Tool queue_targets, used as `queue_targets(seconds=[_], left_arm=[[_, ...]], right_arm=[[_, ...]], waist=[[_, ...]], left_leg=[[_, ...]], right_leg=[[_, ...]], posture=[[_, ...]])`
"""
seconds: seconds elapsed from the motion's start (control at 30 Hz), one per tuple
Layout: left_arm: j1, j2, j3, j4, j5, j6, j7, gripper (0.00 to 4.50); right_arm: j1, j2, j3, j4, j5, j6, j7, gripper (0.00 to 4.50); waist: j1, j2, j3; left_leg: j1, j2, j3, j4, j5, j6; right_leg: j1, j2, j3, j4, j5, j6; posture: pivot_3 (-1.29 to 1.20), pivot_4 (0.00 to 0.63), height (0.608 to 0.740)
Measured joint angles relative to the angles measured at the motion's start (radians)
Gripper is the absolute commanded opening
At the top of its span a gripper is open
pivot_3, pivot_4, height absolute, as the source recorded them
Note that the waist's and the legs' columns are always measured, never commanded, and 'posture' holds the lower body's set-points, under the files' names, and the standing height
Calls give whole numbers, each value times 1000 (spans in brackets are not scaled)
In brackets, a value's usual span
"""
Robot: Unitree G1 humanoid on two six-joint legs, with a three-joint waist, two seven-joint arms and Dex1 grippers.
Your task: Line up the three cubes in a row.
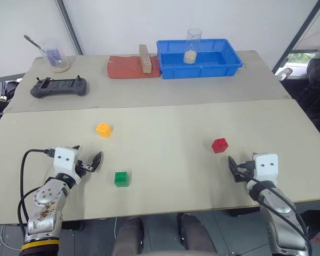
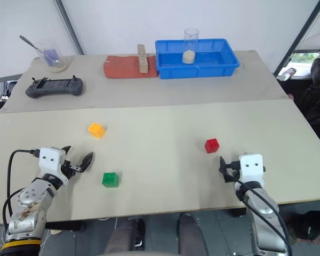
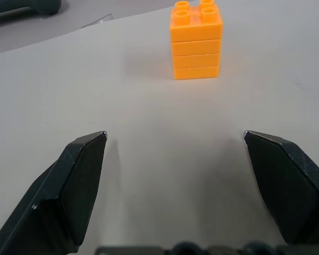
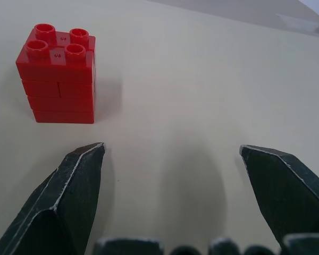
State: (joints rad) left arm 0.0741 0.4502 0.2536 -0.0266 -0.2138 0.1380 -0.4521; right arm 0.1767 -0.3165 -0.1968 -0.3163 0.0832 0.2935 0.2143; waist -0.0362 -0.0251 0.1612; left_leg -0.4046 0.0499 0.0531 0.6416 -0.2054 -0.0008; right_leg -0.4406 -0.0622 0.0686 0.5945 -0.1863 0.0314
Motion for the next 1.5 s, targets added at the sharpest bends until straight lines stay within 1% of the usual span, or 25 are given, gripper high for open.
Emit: queue_targets(seconds=[0.4,0.67,0.77,0.87,0.93,1.1,1.17,1.2,1.23,1.4,1.5], left_arm=[[-27,-2,-4,25,10,-12,-4,4412],[-18,-1,-13,12,-37,-8,-83,4412],[-3,14,-36,-21,-64,-2,-143,4412],[11,52,-80,-72,-101,27,-241,4412],[-2,88,-86,-100,-133,59,-299,4412],[-130,207,-92,-147,-223,127,-463,4412],[-187,236,-109,-157,-253,147,-524,4412],[-210,250,-120,-163,-266,158,-554,4412],[-237,262,-137,-177,-285,174,-589,4412],[-298,277,-208,-235,-339,219,-691,4412],[-345,269,-239,-245,-345,237,-719,4412]], right_arm=[[-2,0,0,0,0,1,2,4500],[-5,-7,-7,2,1,2,12,4500],[4,-7,-6,-13,3,6,24,4500],[40,-7,1,-69,20,23,46,4500],[58,-7,12,-100,24,30,63,4500],[71,-6,27,-129,48,43,86,4500],[60,0,30,-125,49,43,84,4500],[51,9,33,-121,48,43,80,4500],[37,20,41,-114,48,42,75,4500],[6,56,78,-70,25,41,41,4500],[-43,84,88,-40,16,40,14,4500]], waist=[[0,0,0],[0,0,0],[0,0,0],[-1,-1,1],[-4,-3,1],[-4,-4,2],[-5,-5,2],[-6,-5,2],[-8,-5,2],[-10,-5,2],[-9,-6,2]], left_leg=[[0,0,0,0,0,0],[-1,0,0,0,0,0],[-3,0,0,0,0,0],[-7,1,0,0,0,0],[-11,1,0,0,1,2],[-12,0,0,1,2,3],[-12,0,0,1,2,3],[-12,0,0,1,5,8],[-12,0,0,1,5,8],[-12,0,0,1,5,9],[-12,0,-1,2,5,9]], right_leg=[[0,0,0,0,0,0],[0,0,0,0,0,0],[-1,0,0,0,0,1],[-5,1,0,1,-1,1],[-10,2,0,2,-1,1],[-13,2,0,5,0,1],[-13,2,0,5,0,1],[-12,2,0,5,0,1],[-13,2,0,5,0,1],[-14,3,1,9,-1,2],[-14,3,1,11,-1,2]], posture=[[0,150,740],[0,150,740],[0,150,740],[0,150,740],[0,150,740],[0,150,740],[0,150,740],[0,150,740],[0,150,740],[0,150,740],[0,150,740]])
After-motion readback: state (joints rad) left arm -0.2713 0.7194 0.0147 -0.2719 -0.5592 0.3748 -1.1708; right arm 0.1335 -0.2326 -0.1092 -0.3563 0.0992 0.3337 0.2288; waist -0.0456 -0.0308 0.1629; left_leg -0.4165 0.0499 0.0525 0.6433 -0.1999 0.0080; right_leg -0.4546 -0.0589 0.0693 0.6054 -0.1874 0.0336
